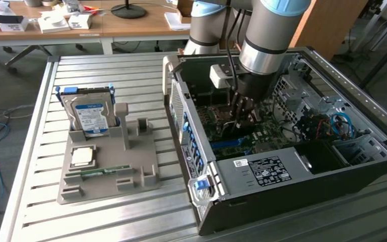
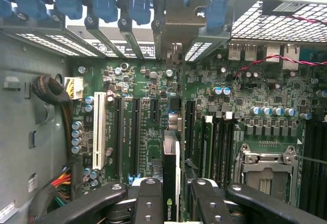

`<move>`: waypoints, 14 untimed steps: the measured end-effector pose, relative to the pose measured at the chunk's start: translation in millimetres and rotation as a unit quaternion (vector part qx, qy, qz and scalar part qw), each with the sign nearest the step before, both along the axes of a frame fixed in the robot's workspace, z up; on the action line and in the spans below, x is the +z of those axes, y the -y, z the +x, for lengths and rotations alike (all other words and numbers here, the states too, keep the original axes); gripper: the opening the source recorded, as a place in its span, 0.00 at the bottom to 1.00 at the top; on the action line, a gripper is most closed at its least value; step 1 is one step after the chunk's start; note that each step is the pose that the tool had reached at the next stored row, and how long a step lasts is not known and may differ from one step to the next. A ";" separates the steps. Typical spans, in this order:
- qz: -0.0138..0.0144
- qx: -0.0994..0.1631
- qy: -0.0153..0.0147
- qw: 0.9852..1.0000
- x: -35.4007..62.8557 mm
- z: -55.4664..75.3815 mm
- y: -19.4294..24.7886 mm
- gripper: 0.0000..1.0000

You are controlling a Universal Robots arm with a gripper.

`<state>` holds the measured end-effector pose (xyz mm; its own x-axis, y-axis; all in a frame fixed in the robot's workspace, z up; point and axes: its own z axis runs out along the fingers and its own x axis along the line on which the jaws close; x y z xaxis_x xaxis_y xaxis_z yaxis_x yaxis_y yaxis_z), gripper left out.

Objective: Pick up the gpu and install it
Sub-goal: 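Insert the gpu into the slot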

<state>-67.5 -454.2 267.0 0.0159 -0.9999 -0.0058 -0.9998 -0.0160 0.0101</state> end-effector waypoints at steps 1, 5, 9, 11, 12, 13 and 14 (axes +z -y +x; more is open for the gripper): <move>0.000 0.000 0.000 1.000 -0.8 0.0 -0.1 0.26; 0.000 0.000 0.000 1.000 -3.0 0.0 0.0 0.26; 0.000 0.000 0.000 1.000 -4.9 0.0 0.0 0.26; 0.000 0.000 0.000 1.000 -4.9 0.0 0.0 0.26; 0.000 0.000 0.000 1.000 -4.9 0.0 0.0 0.26; 0.000 0.000 0.000 1.000 -5.0 0.0 0.0 0.26; 0.000 0.000 0.000 1.000 -5.5 0.0 0.0 0.26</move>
